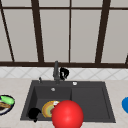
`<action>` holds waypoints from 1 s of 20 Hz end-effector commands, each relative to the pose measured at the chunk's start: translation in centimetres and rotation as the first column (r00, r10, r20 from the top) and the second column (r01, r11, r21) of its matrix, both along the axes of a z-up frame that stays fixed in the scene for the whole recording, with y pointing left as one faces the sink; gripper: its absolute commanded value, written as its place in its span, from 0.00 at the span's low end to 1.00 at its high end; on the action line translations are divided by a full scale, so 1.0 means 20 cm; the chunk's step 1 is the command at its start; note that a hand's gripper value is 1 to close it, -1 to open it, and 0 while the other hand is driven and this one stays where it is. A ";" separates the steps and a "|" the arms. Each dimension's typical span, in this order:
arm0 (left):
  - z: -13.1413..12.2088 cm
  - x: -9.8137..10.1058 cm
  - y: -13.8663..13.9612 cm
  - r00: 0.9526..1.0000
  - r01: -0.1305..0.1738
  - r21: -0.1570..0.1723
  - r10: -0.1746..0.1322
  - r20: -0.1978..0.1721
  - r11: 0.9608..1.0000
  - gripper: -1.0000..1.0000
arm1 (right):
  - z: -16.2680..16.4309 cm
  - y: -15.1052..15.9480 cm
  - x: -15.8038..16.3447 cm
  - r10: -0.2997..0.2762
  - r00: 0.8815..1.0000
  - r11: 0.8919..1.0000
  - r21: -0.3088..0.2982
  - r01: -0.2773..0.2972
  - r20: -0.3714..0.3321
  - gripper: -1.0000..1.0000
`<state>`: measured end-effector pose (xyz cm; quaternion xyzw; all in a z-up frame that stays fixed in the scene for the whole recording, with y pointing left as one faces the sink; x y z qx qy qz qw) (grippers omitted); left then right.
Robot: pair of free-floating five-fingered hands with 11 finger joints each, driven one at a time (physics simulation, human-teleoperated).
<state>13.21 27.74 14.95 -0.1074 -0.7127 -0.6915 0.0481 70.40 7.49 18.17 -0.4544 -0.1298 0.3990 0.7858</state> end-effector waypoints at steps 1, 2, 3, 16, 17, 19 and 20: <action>0.00 0.00 0.00 1.000 0.000 0.000 0.000 0.000 1.000 0.50 | 0.01 0.14 0.05 -0.011 1.000 1.000 -0.011 0.011 0.000 1.00; 0.00 0.00 0.00 1.000 0.000 0.000 0.000 0.000 1.000 0.50 | 0.01 0.14 0.05 -0.013 1.000 1.000 -0.014 0.013 0.002 1.00; 0.00 0.00 0.00 1.000 0.000 0.000 0.000 0.000 1.000 0.50 | 0.01 0.15 0.05 -0.016 1.000 1.000 -0.023 0.016 0.003 1.00; 0.00 0.00 0.00 1.000 0.000 0.000 0.000 0.000 1.000 0.50 | -0.02 0.24 -0.02 -0.076 0.992 0.980 -0.175 0.093 0.100 1.00; 0.00 0.00 0.00 1.000 0.000 0.000 0.000 0.000 1.000 0.50 | -0.02 0.24 -0.02 -0.076 0.992 0.979 -0.181 0.094 0.103 1.00; 0.00 0.00 0.00 1.000 0.000 0.000 0.000 0.000 1.000 0.50 | -0.02 0.24 -0.02 -0.079 0.991 0.973 -0.206 0.100 0.107 1.00; 0.00 0.00 0.00 1.000 0.000 0.000 0.000 0.000 1.000 0.50 | -0.02 0.24 -0.02 -0.087 0.990 0.967 -0.228 0.110 0.109 1.00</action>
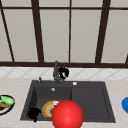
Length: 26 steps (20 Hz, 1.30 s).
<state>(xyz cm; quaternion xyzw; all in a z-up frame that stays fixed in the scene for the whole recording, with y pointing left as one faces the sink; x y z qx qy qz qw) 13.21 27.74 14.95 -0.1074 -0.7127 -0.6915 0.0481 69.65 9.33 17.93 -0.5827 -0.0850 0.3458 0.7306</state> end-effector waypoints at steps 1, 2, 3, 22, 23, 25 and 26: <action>0.00 0.00 0.00 1.000 0.000 0.000 0.000 0.000 1.000 0.50 | 0.00 0.16 0.02 0.001 1.000 1.000 -0.015 -0.001 0.003 1.00; 0.00 0.00 0.00 1.000 0.000 0.000 0.000 0.000 1.000 0.50 | 0.00 0.16 0.02 -0.021 1.000 0.998 -0.052 0.020 -0.002 1.00; 0.00 0.00 0.00 1.000 0.000 0.000 0.000 0.000 1.000 0.50 | 0.01 0.16 0.02 -0.043 0.999 0.996 -0.075 0.042 -0.015 1.00; 0.00 0.00 0.00 1.000 0.000 0.000 0.000 0.000 1.000 0.50 | 0.08 0.04 -0.03 -0.415 0.865 0.889 -0.079 0.452 0.282 0.00; 0.00 0.00 0.00 1.000 0.000 0.000 0.000 0.000 1.000 0.50 | 0.10 0.04 -0.04 -0.411 0.870 0.893 -0.069 0.444 0.273 0.00; 0.00 0.00 0.00 1.000 0.000 0.000 0.000 0.000 1.000 0.50 | 0.16 0.02 -0.05 -0.414 0.873 0.897 -0.045 0.439 0.258 0.00; 0.00 0.00 0.00 1.000 0.000 0.000 0.000 0.000 1.000 0.50 | 0.19 0.01 -0.05 -0.414 0.875 0.899 -0.036 0.436 0.251 0.00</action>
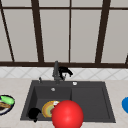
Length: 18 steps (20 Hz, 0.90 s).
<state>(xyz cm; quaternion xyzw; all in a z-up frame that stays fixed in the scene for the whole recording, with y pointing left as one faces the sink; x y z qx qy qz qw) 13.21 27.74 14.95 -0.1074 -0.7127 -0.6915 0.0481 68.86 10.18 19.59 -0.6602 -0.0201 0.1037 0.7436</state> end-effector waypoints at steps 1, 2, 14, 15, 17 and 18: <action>0.00 0.00 0.00 1.000 0.000 0.000 0.000 0.000 1.000 0.50 | 0.14 -0.04 -0.01 0.014 1.000 1.000 0.019 -0.014 0.000 0.00; 0.00 0.00 0.00 1.000 0.000 0.000 0.000 0.000 1.000 0.50 | 0.17 -0.05 -0.01 0.015 1.000 1.000 0.026 -0.015 -0.001 0.00; 0.00 0.00 0.00 1.000 0.000 0.000 0.000 0.000 1.000 0.50 | 0.29 -0.26 -0.17 0.132 0.991 0.991 0.024 -0.132 -0.002 0.00; 0.00 0.00 0.00 1.000 0.000 0.000 0.000 0.000 1.000 0.50 | 0.29 -0.27 -0.18 0.155 0.988 0.988 0.016 -0.155 -0.001 0.00; 0.00 0.00 0.00 1.000 0.000 0.000 0.000 0.000 1.000 0.50 | 0.28 -0.30 -0.22 0.182 0.983 0.983 0.018 -0.182 0.001 0.00; 0.00 0.00 0.00 1.000 0.000 0.000 0.000 0.000 1.000 0.50 | 0.28 -0.32 -0.23 0.199 0.980 0.980 0.017 -0.199 0.002 0.00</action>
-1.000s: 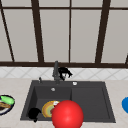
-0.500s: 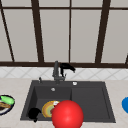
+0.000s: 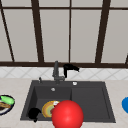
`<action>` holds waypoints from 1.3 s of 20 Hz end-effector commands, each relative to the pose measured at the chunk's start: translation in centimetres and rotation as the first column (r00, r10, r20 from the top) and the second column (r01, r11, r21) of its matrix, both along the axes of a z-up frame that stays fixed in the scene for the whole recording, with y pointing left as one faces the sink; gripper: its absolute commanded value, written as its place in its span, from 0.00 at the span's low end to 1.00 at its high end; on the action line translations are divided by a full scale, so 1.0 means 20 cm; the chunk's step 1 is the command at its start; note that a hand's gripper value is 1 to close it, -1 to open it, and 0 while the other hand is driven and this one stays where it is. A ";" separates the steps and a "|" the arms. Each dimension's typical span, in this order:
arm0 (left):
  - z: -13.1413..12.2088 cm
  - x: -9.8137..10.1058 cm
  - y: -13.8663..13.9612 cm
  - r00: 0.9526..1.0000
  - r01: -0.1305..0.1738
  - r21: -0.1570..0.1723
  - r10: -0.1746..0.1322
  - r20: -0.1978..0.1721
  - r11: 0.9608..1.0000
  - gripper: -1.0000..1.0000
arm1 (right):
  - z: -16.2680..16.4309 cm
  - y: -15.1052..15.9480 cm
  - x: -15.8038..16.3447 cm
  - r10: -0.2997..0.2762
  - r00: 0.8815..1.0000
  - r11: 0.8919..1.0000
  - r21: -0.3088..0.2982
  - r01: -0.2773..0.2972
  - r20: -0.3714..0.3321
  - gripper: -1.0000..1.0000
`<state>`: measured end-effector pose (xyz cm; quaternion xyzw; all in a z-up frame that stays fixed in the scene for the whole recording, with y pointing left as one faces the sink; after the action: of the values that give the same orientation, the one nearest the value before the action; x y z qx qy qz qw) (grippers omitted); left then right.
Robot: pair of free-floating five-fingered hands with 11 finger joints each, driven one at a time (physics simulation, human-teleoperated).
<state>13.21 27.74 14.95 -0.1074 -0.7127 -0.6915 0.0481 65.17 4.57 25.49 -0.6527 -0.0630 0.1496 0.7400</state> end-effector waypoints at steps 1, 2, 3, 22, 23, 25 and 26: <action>0.00 0.00 0.00 1.000 0.000 0.000 0.000 0.000 1.000 0.50 | -0.02 -0.04 -0.05 0.095 0.995 0.995 0.003 -0.095 0.000 0.00; 0.00 0.00 0.00 1.000 0.000 0.000 0.000 0.000 1.000 0.50 | -0.02 -0.05 -0.06 0.114 0.993 0.993 0.000 -0.114 0.001 0.00; 0.00 0.00 0.00 1.000 0.000 0.000 0.000 0.000 1.000 0.50 | -0.03 -0.05 -0.08 0.128 0.992 0.992 0.002 -0.128 0.002 0.00; 0.00 0.00 0.00 1.000 0.000 0.000 0.000 0.000 1.000 0.50 | -0.06 -0.11 -0.20 0.277 0.961 0.960 0.025 -0.277 0.020 0.00; 0.00 0.00 0.00 1.000 0.000 0.000 0.000 0.000 1.000 0.50 | -0.06 -0.11 -0.24 0.303 0.953 0.952 0.026 -0.303 0.023 0.00; 0.00 0.00 0.00 1.000 0.000 0.000 0.000 0.000 1.000 0.50 | -0.07 -0.12 -0.28 0.350 0.936 0.936 0.033 -0.351 0.033 0.00; 0.00 0.00 0.00 1.000 0.000 0.000 0.000 0.000 1.000 0.50 | -0.07 -0.12 -0.32 0.357 0.934 0.933 0.035 -0.358 0.036 0.00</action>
<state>13.21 27.74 14.95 -0.1074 -0.7127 -0.6915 0.0481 60.88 2.61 24.28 -0.6221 -0.1840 0.2585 0.7158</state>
